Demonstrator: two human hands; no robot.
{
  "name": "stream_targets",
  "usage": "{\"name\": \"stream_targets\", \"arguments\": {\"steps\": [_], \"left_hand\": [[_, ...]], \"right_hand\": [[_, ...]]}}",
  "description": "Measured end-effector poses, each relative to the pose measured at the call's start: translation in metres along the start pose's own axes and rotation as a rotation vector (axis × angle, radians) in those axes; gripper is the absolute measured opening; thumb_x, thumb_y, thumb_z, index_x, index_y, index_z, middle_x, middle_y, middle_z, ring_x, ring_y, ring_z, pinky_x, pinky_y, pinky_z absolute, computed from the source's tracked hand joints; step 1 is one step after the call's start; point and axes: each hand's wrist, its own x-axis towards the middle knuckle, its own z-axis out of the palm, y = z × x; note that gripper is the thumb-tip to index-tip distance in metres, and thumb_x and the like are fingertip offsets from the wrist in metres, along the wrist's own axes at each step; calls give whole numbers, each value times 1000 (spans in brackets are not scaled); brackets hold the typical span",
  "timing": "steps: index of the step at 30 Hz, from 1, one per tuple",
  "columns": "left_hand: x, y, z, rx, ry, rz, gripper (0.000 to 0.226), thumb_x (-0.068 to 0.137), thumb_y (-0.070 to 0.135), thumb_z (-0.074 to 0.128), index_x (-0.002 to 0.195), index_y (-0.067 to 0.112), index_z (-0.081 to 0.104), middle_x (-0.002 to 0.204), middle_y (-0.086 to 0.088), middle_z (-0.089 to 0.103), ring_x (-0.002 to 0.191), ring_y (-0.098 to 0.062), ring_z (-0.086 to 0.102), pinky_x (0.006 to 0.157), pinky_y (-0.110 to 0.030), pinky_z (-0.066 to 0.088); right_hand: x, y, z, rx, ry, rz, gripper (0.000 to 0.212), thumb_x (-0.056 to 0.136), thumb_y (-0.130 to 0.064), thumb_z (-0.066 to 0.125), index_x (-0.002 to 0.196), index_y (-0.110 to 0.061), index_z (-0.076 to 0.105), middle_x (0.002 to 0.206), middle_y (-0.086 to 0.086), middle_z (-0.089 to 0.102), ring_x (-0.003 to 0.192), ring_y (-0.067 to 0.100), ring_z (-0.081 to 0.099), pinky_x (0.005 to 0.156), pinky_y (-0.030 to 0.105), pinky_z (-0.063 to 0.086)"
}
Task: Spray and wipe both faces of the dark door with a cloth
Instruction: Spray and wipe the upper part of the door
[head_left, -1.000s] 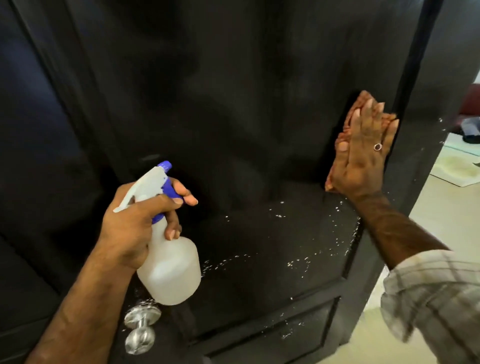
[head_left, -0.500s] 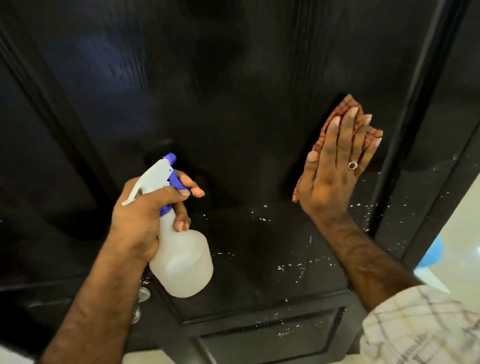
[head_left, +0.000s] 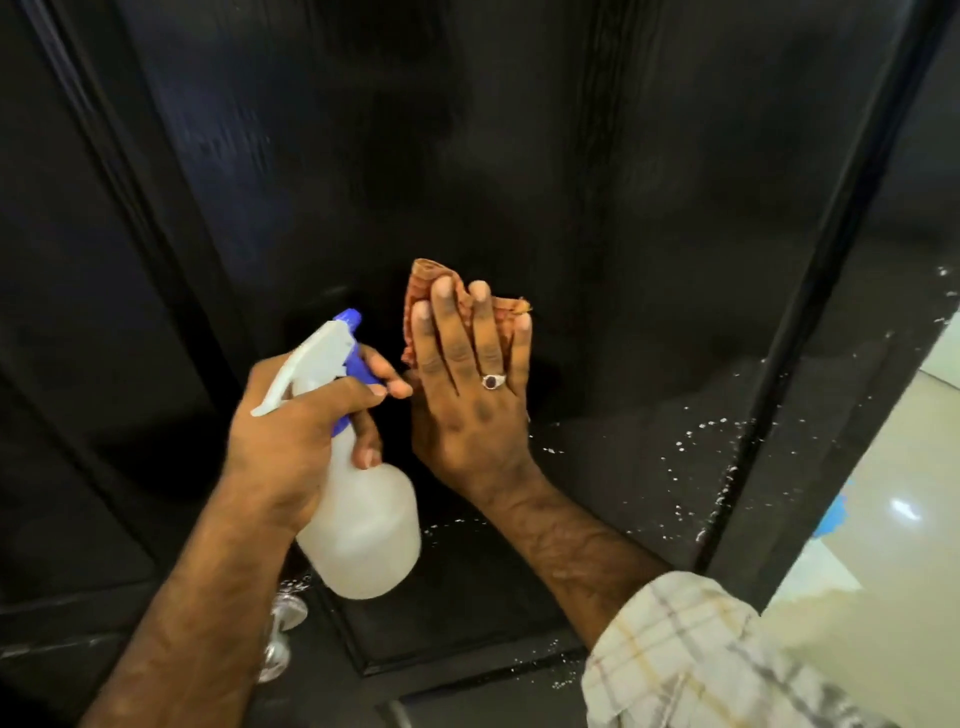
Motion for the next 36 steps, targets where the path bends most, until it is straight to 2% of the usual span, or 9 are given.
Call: {"name": "stream_targets", "arguments": {"steps": [3,8,13,18,24,29,32,34,36], "left_hand": [[0,-7,0,13,-8,2,10,84,0,62,89,-3,69,90,-31,71,35,-30,42,49,-38,44],[6,-18,39,17,-30,-15,17,90,-9,56,89,0,70,90,-30,71,37,-31,43,49,-37,47],[16,-30,106,30,-111,-50,10,83,5,66,90,3,72,96,-24,74,38,-28,46,50,-37,48],[21,-38,199,45,-92,-69,12,84,8,67,93,2,72,97,-19,77,41,-25,50,53,-37,51],[25,-35,279,27,-94,-60,13,82,9,67,93,2,72,97,-19,77,41,-23,50,54,-37,52],[36,-38,305,63,-77,-49,16,81,9,65,92,0,72,98,-21,77,39,-23,49,53,-36,50],[38,-43,314,71,-80,-45,16,82,9,64,92,-1,71,98,-22,77,38,-25,47,54,-38,49],[39,-46,320,74,-72,-41,17,83,9,63,93,-1,71,99,-21,77,39,-26,47,55,-38,50],[40,-47,326,84,-55,-35,16,82,11,64,92,0,72,99,-19,78,39,-26,48,54,-38,51]], "right_hand": [[1,12,-8,3,-41,-67,61,109,-28,53,163,-8,35,173,14,25,164,38,17,131,65,9],[-3,56,-25,-23,-54,-161,65,106,-28,60,163,-7,37,172,14,28,164,37,20,130,66,12],[-25,175,-63,-107,57,-85,54,108,-23,50,159,-3,45,168,18,36,159,45,27,127,71,17],[-53,320,-121,-224,55,-14,53,109,-19,49,157,4,45,166,26,38,154,54,33,123,79,18],[-52,348,-131,-172,18,-61,55,110,-25,51,159,-1,45,169,20,38,158,49,28,126,75,14],[-44,339,-126,-86,65,31,53,112,-28,46,158,-1,47,169,18,37,159,44,25,126,75,14],[-47,347,-129,-80,43,-60,52,112,-29,48,158,-4,48,168,16,38,160,42,25,127,72,15],[-59,369,-138,-87,40,-87,52,110,-26,51,157,-3,49,173,13,30,162,40,22,128,70,12],[-66,401,-151,-83,75,-3,55,106,-19,51,156,4,46,176,16,18,165,38,13,130,69,7]]}}
